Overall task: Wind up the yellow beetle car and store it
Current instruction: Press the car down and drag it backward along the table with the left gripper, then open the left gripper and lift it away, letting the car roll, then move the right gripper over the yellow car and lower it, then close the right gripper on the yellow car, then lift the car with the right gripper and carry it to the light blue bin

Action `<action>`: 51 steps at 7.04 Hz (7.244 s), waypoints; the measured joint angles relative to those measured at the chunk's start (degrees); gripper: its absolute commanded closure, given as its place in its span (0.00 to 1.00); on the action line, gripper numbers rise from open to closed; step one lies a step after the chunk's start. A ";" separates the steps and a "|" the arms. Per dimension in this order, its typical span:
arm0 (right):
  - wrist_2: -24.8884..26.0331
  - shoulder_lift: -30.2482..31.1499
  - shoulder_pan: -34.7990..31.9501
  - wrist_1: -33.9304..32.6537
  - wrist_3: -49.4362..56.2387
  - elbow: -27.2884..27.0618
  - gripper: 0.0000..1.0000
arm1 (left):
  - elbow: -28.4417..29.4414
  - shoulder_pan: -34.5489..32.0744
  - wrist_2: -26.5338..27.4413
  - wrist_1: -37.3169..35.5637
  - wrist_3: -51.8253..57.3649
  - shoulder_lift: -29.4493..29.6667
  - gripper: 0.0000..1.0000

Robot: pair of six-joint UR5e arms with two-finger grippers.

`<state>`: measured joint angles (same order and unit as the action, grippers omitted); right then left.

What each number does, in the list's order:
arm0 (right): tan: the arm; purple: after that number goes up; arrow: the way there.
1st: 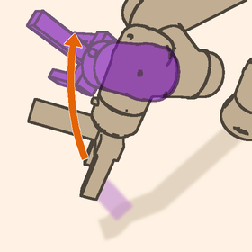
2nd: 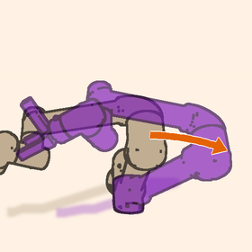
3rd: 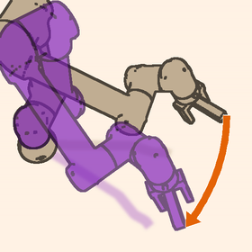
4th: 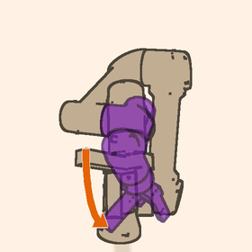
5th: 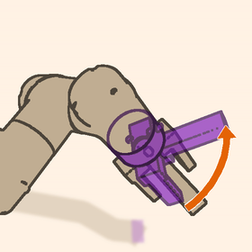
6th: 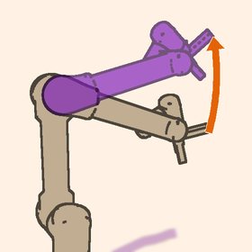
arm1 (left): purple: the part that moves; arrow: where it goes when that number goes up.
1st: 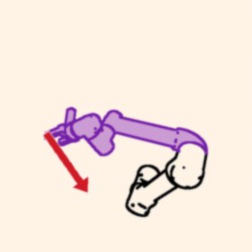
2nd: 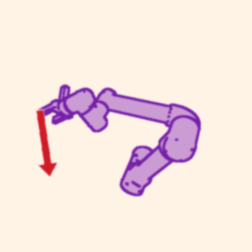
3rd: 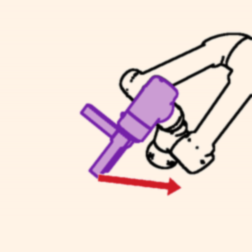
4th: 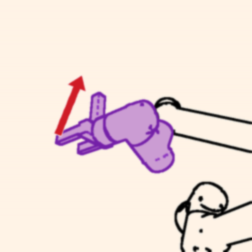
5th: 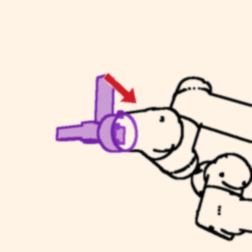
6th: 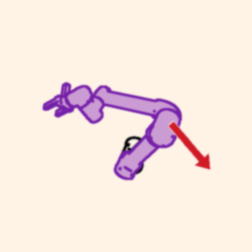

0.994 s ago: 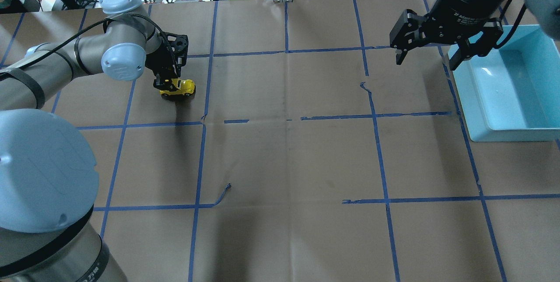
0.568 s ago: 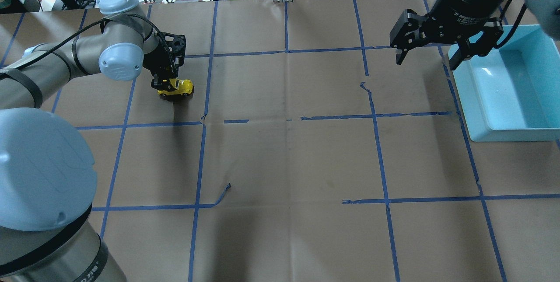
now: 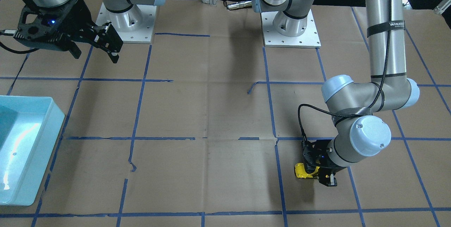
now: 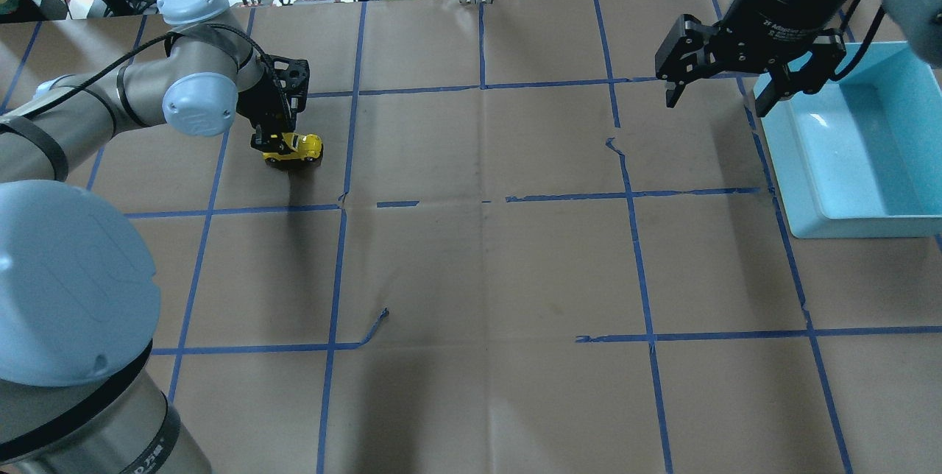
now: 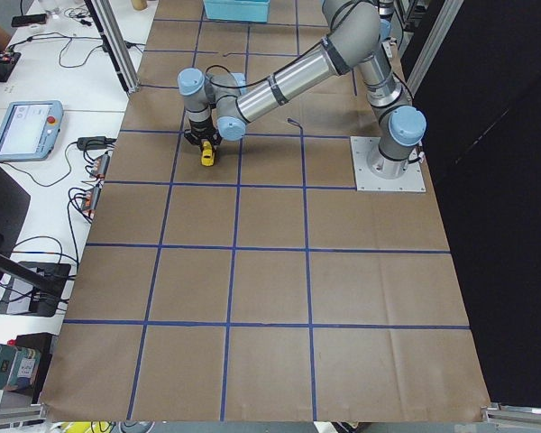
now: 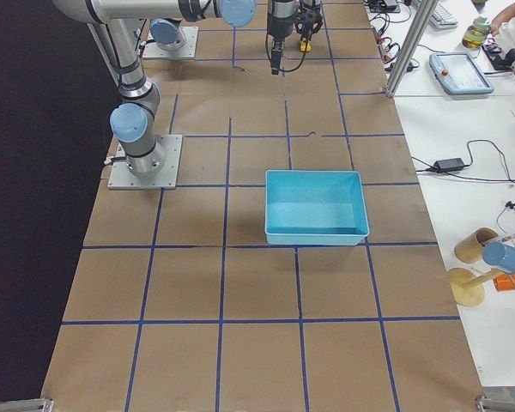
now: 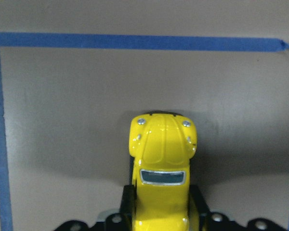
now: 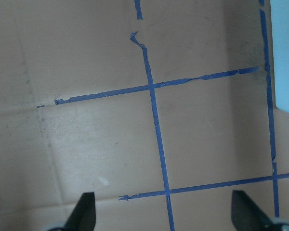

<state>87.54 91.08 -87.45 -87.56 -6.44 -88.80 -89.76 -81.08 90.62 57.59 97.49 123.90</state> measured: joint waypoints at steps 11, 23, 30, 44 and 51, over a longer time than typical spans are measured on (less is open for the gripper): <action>0.00 -0.02 -0.09 -0.07 -0.07 0.03 0.00 | 2.06 -0.06 -0.36 9.26 -6.59 -6.31 0.01; 0.01 0.28 -0.38 -1.09 30.74 0.39 0.00 | 5.39 -8.87 -0.58 34.53 -94.76 -30.78 0.01; -1.03 -18.09 -9.02 -17.73 71.61 3.18 0.00 | 5.34 -8.83 -0.62 34.61 -94.24 -30.82 0.01; 1.07 -39.58 -12.75 -38.36 89.70 4.64 0.38 | 5.38 -8.79 -0.53 34.61 -94.17 -30.94 0.01; 5.68 -34.91 -11.53 -28.21 86.22 10.60 0.75 | 5.39 -8.86 -0.62 34.61 -94.15 -31.09 0.01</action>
<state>93.23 56.16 -98.98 -115.77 79.79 -78.20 -84.37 -89.94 90.00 92.20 3.34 92.81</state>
